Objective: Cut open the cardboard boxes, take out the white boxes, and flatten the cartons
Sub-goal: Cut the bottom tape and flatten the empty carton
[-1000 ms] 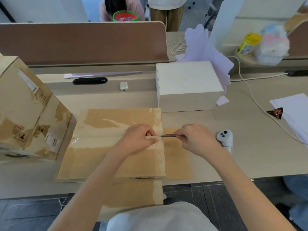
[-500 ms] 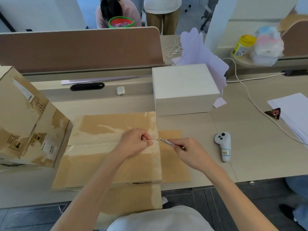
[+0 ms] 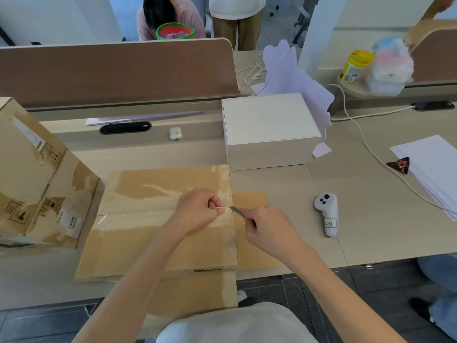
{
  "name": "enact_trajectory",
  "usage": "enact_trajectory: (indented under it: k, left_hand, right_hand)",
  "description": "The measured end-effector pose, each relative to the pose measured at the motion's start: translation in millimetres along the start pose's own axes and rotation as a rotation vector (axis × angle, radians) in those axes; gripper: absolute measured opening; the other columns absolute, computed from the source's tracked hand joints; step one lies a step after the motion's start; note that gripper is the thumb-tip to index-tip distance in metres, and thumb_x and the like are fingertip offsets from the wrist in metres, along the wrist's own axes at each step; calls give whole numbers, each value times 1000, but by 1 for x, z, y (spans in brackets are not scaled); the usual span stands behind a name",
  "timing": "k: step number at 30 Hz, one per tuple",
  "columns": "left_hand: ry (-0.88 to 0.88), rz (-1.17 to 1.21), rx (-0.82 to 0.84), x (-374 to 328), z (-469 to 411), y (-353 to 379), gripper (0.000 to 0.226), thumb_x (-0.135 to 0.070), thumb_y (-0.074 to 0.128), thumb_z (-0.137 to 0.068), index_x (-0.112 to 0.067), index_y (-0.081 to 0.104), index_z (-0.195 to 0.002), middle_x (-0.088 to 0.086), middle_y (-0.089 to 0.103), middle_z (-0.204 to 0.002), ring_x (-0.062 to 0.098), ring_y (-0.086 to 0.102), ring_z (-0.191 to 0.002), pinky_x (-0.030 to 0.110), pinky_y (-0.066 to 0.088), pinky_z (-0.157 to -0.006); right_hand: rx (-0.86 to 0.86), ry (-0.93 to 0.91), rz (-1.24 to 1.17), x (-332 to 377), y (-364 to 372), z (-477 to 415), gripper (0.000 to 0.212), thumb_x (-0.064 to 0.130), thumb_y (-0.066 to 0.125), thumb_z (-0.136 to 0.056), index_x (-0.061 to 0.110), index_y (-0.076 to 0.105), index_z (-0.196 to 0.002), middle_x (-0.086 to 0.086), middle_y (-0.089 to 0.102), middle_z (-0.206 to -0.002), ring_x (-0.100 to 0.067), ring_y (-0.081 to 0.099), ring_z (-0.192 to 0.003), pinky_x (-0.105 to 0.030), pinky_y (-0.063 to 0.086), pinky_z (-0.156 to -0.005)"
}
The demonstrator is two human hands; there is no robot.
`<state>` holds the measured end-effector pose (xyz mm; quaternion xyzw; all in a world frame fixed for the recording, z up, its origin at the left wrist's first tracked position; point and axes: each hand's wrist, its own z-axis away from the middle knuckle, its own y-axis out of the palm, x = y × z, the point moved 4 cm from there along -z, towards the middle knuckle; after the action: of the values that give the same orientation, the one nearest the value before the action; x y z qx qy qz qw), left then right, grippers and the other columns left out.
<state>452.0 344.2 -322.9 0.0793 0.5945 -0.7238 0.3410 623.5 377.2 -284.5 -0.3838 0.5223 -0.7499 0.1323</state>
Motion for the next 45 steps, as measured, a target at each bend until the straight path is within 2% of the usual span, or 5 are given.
enact_trajectory:
  k: [8, 18, 32, 40, 45]
  left_hand:
    - [23, 1, -8, -1, -1, -2, 17, -29, 68, -85, -35, 55, -76, -14, 60, -87, 11, 52, -92, 34, 43, -86]
    - [221, 92, -38, 7, -2, -6, 11, -23, 67, -87, -32, 61, -90, -16, 60, -90, 2, 49, -95, 34, 45, -91]
    - [325, -86, -136, 17, -11, -9, 71, -60, 50, -75, -19, 53, -134, -6, 53, -137, 14, 42, -132, 33, 33, -109]
    - [234, -417, -7, 15, -25, -22, 100, -76, 48, -73, -28, 15, -154, -3, 9, -163, 15, 3, -150, 42, 10, -121]
    - [358, -649, -84, 6, -28, -23, 98, -75, 39, -71, -8, 39, -141, 18, 39, -149, 35, 37, -137, 46, 34, -111]
  right_hand:
    - [171, 62, -106, 9, 16, 22, 24, 10, 42, -79, 17, 43, -57, -4, 43, -52, -25, 39, -52, -33, 32, -50]
    - [-49, 146, -88, -15, -17, 17, 33, 14, 42, -88, 30, 70, -99, 4, 47, -52, -18, 44, -50, -29, 34, -47]
    - [-100, 131, -95, -9, 0, -25, 27, 11, 41, -86, 24, 43, -62, 3, 36, -51, -29, 38, -60, -29, 23, -44]
    - [-47, 156, -129, -6, -7, -31, 37, 8, 43, -82, 24, 31, -51, 0, 32, -51, -29, 35, -60, -31, 21, -44]
    - [-20, 173, -165, -6, -8, -30, 36, 8, 43, -82, 23, 34, -51, 0, 32, -52, -27, 34, -59, -30, 21, -45]
